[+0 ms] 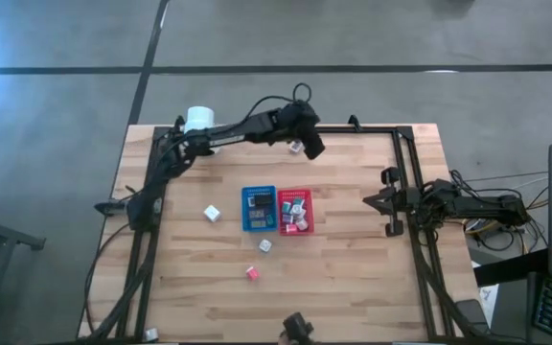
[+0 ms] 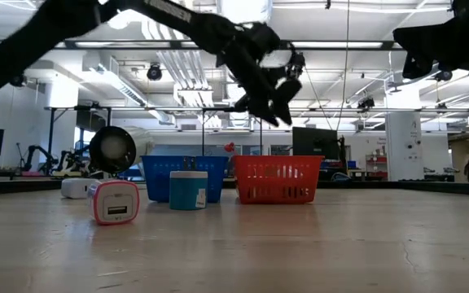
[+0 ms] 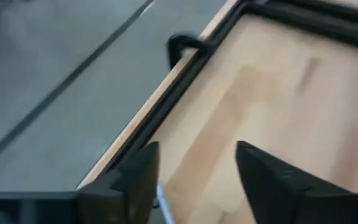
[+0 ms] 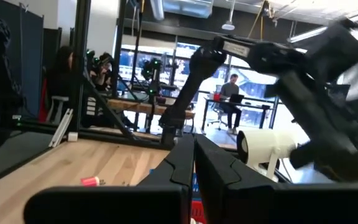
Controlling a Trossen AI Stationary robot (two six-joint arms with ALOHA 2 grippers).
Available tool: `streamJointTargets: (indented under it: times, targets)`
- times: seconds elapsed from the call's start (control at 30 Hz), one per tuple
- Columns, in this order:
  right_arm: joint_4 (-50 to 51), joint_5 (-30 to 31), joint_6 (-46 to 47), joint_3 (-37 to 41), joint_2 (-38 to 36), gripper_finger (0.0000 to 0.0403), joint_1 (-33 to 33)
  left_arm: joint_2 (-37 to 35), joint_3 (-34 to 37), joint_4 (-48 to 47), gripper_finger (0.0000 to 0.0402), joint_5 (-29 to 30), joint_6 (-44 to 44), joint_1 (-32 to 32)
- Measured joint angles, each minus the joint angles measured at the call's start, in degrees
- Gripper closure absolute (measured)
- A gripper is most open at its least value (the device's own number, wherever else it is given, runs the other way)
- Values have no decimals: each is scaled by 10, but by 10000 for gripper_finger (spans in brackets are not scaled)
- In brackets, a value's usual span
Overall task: Pick & Place Office items
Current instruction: Put the white digital clock into the blue bin
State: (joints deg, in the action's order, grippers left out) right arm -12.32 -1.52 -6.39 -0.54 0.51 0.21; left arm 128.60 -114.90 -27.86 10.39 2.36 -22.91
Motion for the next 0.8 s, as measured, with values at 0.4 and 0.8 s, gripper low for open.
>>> streamJointTargets:
  times: [0.4,0.8]
  targets:
    - [-3,1,-16,0,0,394,-2,144,-157,-195,95,-77,37,-72]
    - [-5,2,-35,0,0,394,-8,136,-176,-216,101,-95,-14,-89]
